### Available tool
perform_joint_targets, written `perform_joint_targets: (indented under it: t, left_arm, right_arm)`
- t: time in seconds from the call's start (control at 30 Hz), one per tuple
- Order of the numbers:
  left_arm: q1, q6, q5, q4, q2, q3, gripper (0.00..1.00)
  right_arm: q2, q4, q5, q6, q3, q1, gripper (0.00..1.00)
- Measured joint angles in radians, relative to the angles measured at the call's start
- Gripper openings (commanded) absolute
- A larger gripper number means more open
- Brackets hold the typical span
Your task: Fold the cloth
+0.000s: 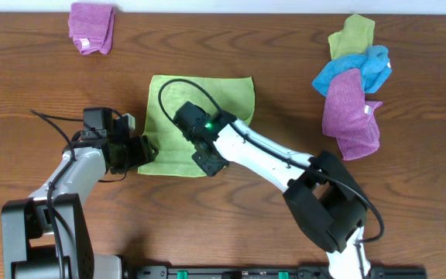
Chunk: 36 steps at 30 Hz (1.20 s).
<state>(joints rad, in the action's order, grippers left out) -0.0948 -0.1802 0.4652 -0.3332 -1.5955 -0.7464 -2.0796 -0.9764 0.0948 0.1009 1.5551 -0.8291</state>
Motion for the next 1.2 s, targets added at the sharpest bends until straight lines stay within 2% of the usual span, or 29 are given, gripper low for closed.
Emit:
perform_joint_targets:
  t: [0.03,0.1,0.17,0.3,0.33,0.37,0.4,0.43,0.53,0.63,0.7,0.73,0.77,0.83,0.87,0.93,1.03,1.2]
  left_arm:
    - [0.000,0.000,0.000,0.000,0.000,0.000,0.59]
    - [0.000,0.000,0.000,0.000,0.000,0.000,0.59]
    - [0.000,0.000,0.000,0.000,0.000,0.000,0.59]
    - [0.000,0.001,0.000,0.000,0.000,0.000,0.59]
    - [0.000,0.001,0.000,0.000,0.000,0.000,0.59]
    - [0.000,0.001,0.000,0.000,0.000,0.000,0.59]
    - [0.000,0.001,0.000,0.000,0.000,0.000,0.59]
    - [0.000,0.001,0.000,0.000,0.000,0.000,0.59]
    - [0.000,0.001,0.000,0.000,0.000,0.000,0.59]
    - [0.000,0.001,0.000,0.000,0.000,0.000,0.59]
    - [0.000,0.001,0.000,0.000,0.000,0.000,0.59]
    - [0.000,0.001,0.000,0.000,0.000,0.000,0.59]
    - [0.000,0.001,0.000,0.000,0.000,0.000,0.59]
    - [0.000,0.001,0.000,0.000,0.000,0.000,0.59]
    - [0.000,0.001,0.000,0.000,0.000,0.000,0.59]
    - [0.000,0.001,0.000,0.000,0.000,0.000,0.58]
    - [0.000,0.001,0.000,0.000,0.000,0.000,0.59]
    - [0.000,0.001,0.000,0.000,0.000,0.000,0.58]
  right_arm:
    - [0.000,-0.027,0.014,0.009,0.013,0.000,0.13]
    - [0.000,-0.087,0.042,0.031,0.026,0.000,0.11]
    - [0.000,-0.136,0.060,0.051,0.028,0.000,0.02]
    - [0.000,-0.190,0.081,0.093,0.028,0.000,0.02]
    - [0.000,-0.201,0.083,0.103,0.028,0.000,0.06]
    - [0.000,-0.216,0.084,0.116,0.028,0.000,0.29]
    - [0.000,-0.232,0.084,0.133,0.028,0.000,0.42]
    - [0.000,-0.253,0.085,0.140,0.028,0.000,0.43]
    - [0.000,-0.300,0.078,0.180,0.028,0.000,0.52]
    - [0.000,-0.362,0.067,0.226,0.029,0.000,0.38]
    - [0.000,-0.383,0.061,0.254,0.029,0.000,0.19]
    - [0.000,-0.386,0.059,0.260,0.029,0.000,0.16]
    - [0.000,-0.391,0.060,0.279,0.030,0.000,0.17]
    - [0.000,-0.399,0.058,0.305,0.030,0.000,0.27]
    - [0.000,-0.403,0.058,0.310,0.030,0.000,0.23]
    - [0.000,-0.398,0.061,0.321,0.030,-0.001,0.02]
    - [0.000,-0.391,0.090,0.338,0.055,-0.001,0.01]
    - [0.000,-0.323,0.149,0.329,0.193,-0.001,0.01]
